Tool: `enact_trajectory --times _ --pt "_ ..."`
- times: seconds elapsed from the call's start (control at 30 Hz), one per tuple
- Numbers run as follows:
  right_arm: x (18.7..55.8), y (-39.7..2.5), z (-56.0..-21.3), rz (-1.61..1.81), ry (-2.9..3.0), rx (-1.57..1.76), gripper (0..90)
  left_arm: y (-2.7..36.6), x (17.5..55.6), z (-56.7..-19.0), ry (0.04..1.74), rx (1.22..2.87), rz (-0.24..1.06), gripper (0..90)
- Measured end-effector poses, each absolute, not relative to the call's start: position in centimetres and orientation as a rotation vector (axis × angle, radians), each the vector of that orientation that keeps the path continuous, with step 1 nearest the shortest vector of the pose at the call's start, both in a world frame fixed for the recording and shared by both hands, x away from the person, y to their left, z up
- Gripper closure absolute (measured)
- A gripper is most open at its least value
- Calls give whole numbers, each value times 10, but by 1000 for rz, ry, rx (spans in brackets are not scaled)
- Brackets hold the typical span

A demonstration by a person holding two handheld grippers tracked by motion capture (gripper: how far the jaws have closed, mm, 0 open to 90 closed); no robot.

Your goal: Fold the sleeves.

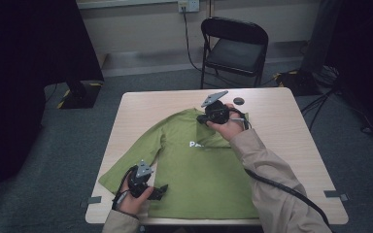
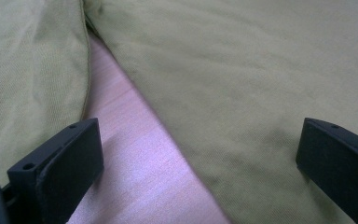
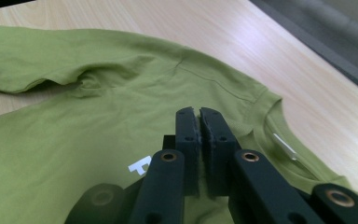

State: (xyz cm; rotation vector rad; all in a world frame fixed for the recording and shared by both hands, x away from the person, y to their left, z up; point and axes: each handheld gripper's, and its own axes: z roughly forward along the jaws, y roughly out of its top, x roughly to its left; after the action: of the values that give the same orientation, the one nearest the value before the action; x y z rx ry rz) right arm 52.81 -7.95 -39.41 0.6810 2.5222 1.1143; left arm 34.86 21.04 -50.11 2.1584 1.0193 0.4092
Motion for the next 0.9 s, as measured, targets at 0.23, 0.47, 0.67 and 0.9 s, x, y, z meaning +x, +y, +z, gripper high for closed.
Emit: enact_trajectory --times 0.23,0.47,0.67,0.9 --pt "535 -67 -410 1161 2526 709 860 210 349 -501 1020 2156 409 0" --pt "543 -60 -424 1193 2520 727 863 210 349 -501 1020 2157 409 0" --pt "546 -51 -438 1204 2528 721 871 210 349 -501 1020 2157 409 0" --pt "547 -38 -443 1196 2546 695 871 210 349 -501 1019 2157 411 0"
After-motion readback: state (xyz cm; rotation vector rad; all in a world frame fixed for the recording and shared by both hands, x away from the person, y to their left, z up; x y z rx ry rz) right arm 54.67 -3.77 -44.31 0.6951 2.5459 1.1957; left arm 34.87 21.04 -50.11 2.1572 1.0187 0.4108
